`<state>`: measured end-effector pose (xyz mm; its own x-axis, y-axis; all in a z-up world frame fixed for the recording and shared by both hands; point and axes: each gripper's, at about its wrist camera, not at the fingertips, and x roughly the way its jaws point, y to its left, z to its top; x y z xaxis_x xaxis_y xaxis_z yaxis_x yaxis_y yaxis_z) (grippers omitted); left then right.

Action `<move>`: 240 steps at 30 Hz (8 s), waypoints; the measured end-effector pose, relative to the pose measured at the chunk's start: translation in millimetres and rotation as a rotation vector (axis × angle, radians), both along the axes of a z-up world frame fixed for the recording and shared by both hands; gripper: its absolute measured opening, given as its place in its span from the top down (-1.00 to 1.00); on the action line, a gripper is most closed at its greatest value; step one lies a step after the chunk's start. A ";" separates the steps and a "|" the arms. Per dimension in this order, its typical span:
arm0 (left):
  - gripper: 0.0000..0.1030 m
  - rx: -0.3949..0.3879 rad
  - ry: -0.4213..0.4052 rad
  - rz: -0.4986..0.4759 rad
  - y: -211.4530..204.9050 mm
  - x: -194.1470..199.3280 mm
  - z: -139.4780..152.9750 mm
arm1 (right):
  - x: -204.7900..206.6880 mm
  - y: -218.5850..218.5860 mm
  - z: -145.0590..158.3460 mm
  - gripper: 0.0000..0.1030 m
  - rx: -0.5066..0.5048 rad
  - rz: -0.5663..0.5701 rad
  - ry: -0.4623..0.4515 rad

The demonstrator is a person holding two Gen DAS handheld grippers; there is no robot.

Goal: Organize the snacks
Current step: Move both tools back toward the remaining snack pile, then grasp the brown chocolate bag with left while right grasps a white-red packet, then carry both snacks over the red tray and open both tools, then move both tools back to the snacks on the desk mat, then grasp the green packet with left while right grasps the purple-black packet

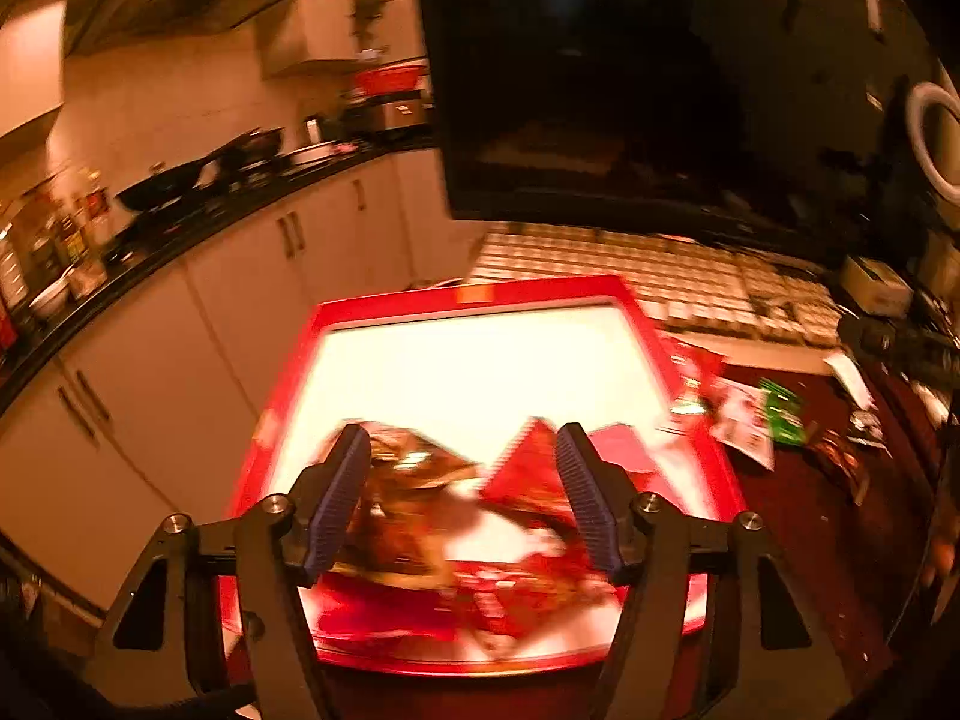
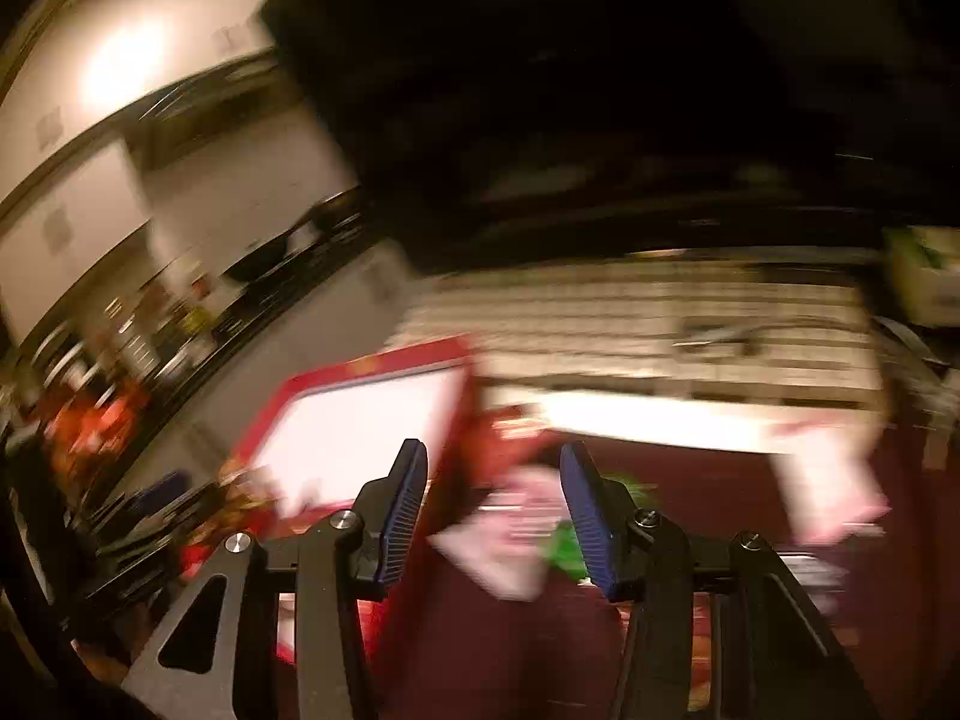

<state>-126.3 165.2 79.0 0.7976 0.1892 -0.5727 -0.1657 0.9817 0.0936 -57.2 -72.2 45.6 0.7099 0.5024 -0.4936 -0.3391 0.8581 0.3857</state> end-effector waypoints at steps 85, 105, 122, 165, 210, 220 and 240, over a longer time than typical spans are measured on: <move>0.36 0.000 -0.044 -0.045 -87.0 12.8 23.9 | 45.7 -125.9 -24.5 0.27 -0.059 -0.234 0.052; 0.36 -0.059 -0.071 0.033 -14.6 -8.1 25.0 | -2.6 -61.4 26.5 0.27 -0.011 -0.145 -0.080; 0.36 -0.078 -0.062 0.127 32.0 -3.9 15.8 | -6.9 83.7 20.0 0.27 -0.018 0.150 -0.068; -0.38 0.042 -0.009 0.185 35.1 33.7 -6.1 | 6.9 66.1 5.1 -0.22 0.181 0.132 -0.046; -0.47 0.139 0.074 -0.152 -109.1 12.4 -2.6 | 8.3 -70.5 -40.0 -0.23 -0.230 -0.282 0.405; -0.47 0.126 0.083 -0.162 -102.3 1.4 -1.5 | 19.7 -35.5 -53.2 0.28 -0.447 -0.275 0.357; -0.47 0.189 0.354 -0.445 -197.5 107.7 -38.3 | 37.0 -93.9 -60.2 0.24 -0.315 -0.221 0.243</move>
<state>-18.5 -32.3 40.8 0.5902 0.0047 -0.8072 0.3311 0.9106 0.2473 -20.1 -166.2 -14.6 0.6277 0.1504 -0.7638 -0.0665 0.9879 0.1400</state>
